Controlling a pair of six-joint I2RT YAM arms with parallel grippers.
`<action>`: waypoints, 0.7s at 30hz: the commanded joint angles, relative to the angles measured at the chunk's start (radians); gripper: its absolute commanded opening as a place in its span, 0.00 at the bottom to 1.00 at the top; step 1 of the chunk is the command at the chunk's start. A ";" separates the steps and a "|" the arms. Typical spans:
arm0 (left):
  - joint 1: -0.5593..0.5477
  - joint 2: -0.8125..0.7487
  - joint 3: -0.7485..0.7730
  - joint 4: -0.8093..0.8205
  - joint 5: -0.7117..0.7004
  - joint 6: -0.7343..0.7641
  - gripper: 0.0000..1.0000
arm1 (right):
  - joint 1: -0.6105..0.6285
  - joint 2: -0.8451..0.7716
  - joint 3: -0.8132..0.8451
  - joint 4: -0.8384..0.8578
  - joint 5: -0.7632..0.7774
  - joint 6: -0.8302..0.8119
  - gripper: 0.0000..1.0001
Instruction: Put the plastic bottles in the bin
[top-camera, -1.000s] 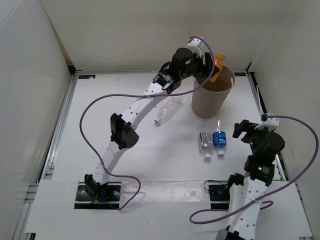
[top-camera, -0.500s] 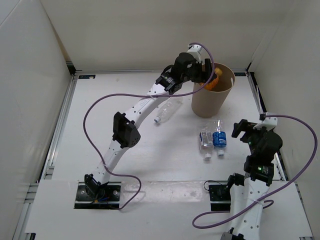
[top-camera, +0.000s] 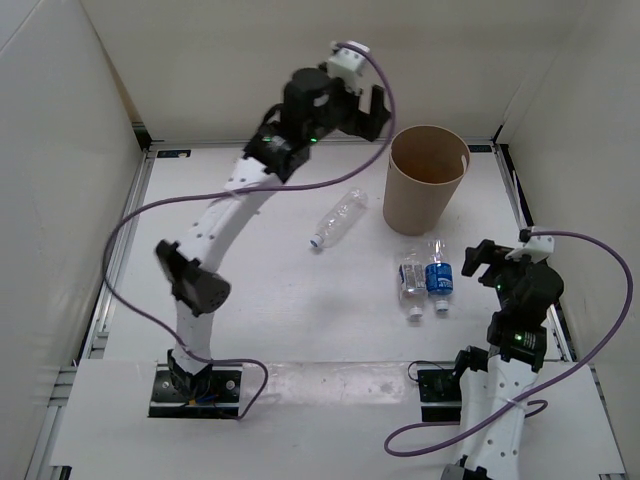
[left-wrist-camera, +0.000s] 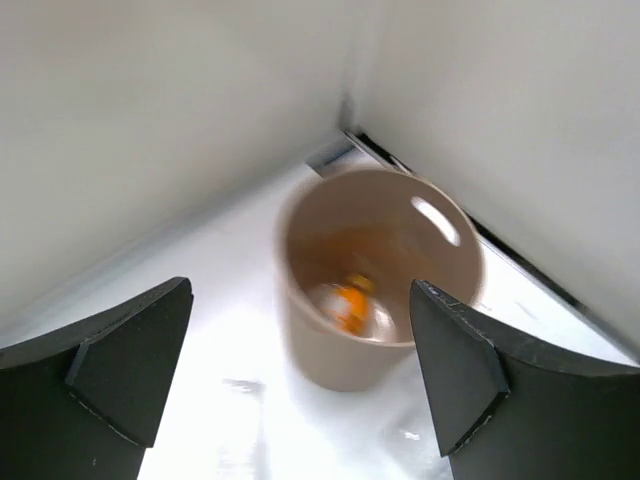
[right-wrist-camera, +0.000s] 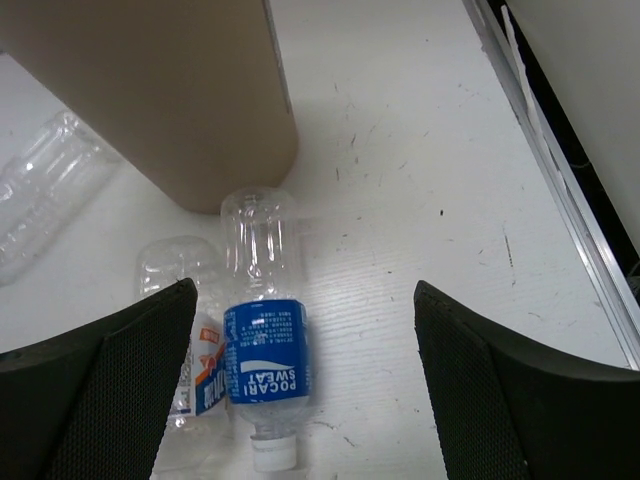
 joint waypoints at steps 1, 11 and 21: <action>0.063 -0.220 -0.113 -0.011 -0.034 0.191 1.00 | -0.003 -0.012 -0.022 0.003 -0.080 -0.057 0.90; 0.133 -0.312 -0.603 -0.163 -0.008 0.116 1.00 | -0.020 0.004 -0.013 -0.060 -0.217 -0.327 0.90; 0.116 -0.197 -0.737 -0.094 -0.001 0.028 1.00 | 0.016 -0.057 0.240 -0.607 -0.133 -0.693 0.90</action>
